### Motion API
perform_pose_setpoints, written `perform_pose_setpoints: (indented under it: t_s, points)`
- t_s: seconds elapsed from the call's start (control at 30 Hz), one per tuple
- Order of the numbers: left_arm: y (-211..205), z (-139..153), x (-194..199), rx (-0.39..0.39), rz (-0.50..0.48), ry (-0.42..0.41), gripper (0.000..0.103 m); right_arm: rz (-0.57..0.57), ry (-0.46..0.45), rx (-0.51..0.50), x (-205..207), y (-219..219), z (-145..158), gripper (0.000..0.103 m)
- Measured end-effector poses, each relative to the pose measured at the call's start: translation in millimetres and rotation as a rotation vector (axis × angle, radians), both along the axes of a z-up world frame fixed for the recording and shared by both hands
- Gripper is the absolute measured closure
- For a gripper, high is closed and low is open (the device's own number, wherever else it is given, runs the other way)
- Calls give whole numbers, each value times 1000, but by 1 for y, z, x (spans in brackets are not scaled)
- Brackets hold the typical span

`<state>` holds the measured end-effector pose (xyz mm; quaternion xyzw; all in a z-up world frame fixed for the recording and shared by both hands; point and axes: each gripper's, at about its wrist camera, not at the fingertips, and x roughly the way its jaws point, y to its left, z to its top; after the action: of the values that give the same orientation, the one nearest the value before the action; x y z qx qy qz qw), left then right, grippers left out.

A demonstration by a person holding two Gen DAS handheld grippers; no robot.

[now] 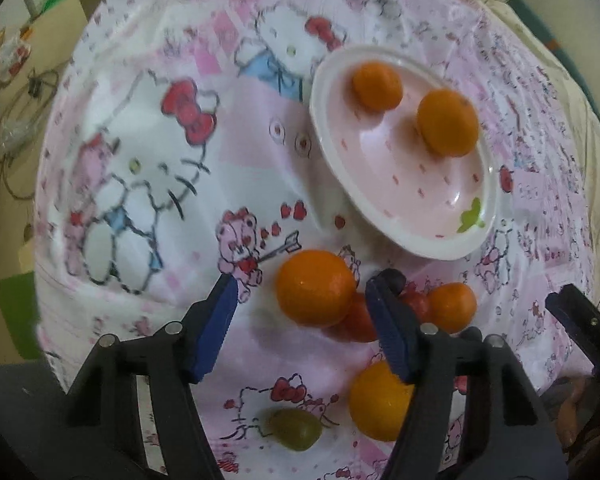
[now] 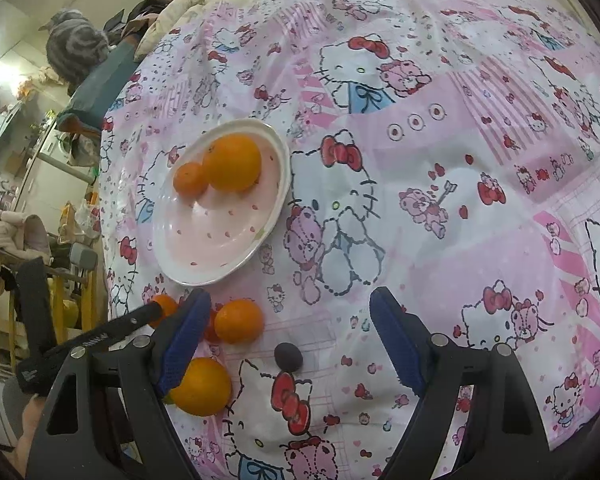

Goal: Organize fruits
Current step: 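Grasp another small tangerine from the fruit row with the left gripper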

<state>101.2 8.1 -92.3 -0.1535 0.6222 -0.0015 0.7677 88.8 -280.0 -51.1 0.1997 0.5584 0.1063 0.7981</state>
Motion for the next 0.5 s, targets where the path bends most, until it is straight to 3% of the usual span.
perform_pose_setpoints:
  t_s: [0.07, 0.17, 0.37, 0.5]
  points:
    - [-2, -6, 3, -26, 4, 11, 59, -7, 8, 4, 0, -2, -2, 19]
    - [-7, -11, 6, -35, 4, 19, 64, -7, 10, 2, 0, -4, -2, 19]
    - [-13, -3, 4, 14, -25, 4, 67, 14, 16, -16, 1, -3, -3, 19]
    - [-7, 11, -1, 9, -15, -31, 67, 170, 65, -163, -3, 23, -17, 19]
